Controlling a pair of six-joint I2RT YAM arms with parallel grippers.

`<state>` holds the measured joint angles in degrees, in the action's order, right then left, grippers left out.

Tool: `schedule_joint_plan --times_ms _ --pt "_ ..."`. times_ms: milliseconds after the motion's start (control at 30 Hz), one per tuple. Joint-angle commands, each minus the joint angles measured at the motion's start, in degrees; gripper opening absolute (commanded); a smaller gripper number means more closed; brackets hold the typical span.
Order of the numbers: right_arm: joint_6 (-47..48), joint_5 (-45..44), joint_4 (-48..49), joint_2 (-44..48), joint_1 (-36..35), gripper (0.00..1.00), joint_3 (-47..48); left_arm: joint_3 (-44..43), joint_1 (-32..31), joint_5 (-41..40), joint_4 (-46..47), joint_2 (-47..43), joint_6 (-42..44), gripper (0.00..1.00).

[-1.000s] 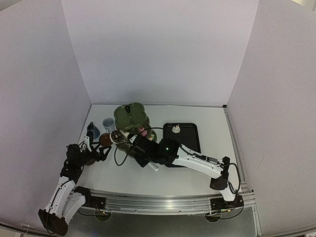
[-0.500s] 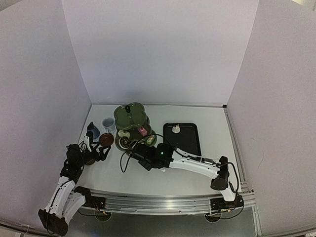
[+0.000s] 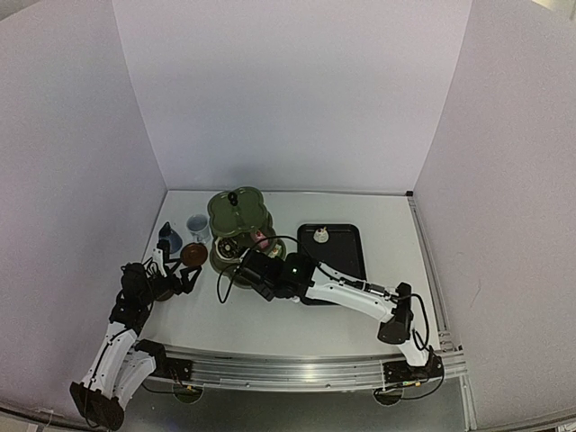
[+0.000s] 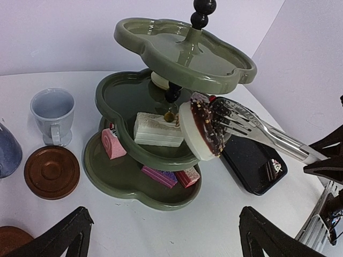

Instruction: Serve the afternoon tea

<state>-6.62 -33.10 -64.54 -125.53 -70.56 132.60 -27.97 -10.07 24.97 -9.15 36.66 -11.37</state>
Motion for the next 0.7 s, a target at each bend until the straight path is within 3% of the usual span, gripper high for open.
schedule_joint_plan --times_ms 0,667 --pt "2.50 -1.52 0.99 -1.38 0.82 0.00 3.20 -0.42 0.15 -0.79 0.20 -0.94 1.22 0.96" --pt "2.29 -6.94 1.93 -5.24 2.60 0.00 6.78 0.11 0.19 -1.44 0.10 -1.00 1.52 0.97"
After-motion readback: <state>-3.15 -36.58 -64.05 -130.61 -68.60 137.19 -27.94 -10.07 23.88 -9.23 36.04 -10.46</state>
